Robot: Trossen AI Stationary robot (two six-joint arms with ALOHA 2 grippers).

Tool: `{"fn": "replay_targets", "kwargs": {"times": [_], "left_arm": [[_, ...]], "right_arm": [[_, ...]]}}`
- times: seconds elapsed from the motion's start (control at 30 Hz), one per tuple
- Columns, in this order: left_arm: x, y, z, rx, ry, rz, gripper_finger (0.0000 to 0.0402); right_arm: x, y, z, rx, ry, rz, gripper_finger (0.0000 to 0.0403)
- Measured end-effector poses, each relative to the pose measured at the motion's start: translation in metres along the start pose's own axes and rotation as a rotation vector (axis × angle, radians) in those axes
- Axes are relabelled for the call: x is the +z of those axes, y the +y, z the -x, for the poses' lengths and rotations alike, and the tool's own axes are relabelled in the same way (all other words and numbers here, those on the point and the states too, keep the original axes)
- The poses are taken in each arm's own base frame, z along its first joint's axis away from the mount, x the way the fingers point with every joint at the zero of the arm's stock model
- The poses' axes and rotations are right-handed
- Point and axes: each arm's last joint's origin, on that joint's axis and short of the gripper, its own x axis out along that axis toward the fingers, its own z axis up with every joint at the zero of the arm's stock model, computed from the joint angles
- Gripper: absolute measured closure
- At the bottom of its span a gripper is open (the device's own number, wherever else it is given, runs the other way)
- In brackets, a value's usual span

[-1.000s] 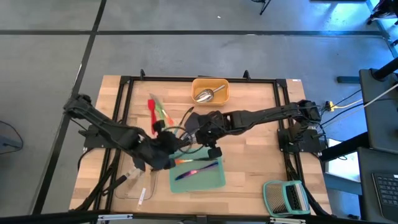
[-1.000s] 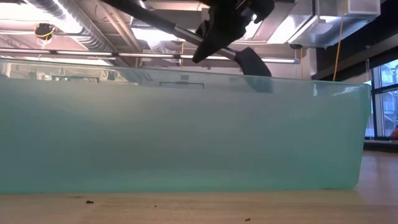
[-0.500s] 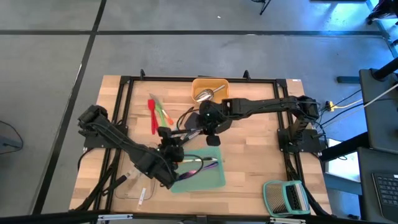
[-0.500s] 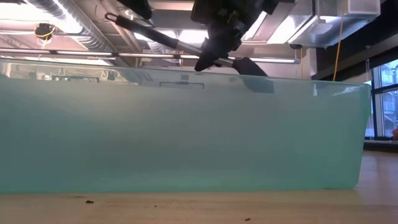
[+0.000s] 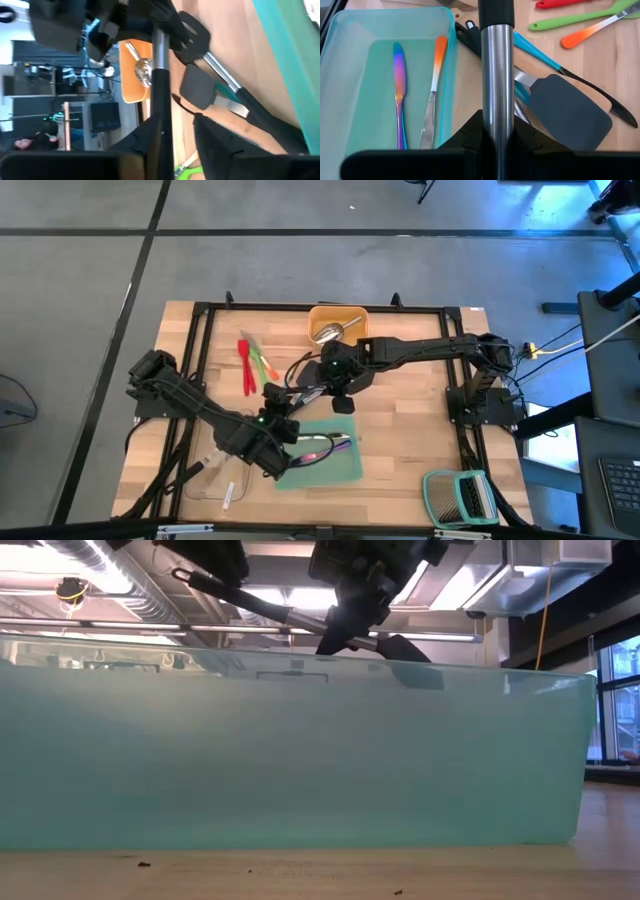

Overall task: Pick & Place Kitchen Items
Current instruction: Put the black spatula into the transparent bin

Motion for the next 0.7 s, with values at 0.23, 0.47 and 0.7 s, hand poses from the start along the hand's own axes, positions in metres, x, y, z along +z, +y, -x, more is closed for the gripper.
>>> {"fn": "replay_targets", "kwargs": {"times": [0.23,0.47,0.7], "left_arm": [[0.004,-0.010,-0.005,0.100,-0.002,-0.188,0.0203],[0.004,-0.003,-0.022,0.085,0.064,-0.162,0.0181],[0.003,0.006,-0.034,0.090,0.105,-0.113,0.0182]], "right_arm": [[0.000,0.000,0.000,0.000,-0.001,0.000,0.0352],[0.001,0.006,-0.001,0.009,-0.006,0.010,0.0352],[0.001,0.006,-0.001,0.009,-0.007,0.017,0.0352]]}}
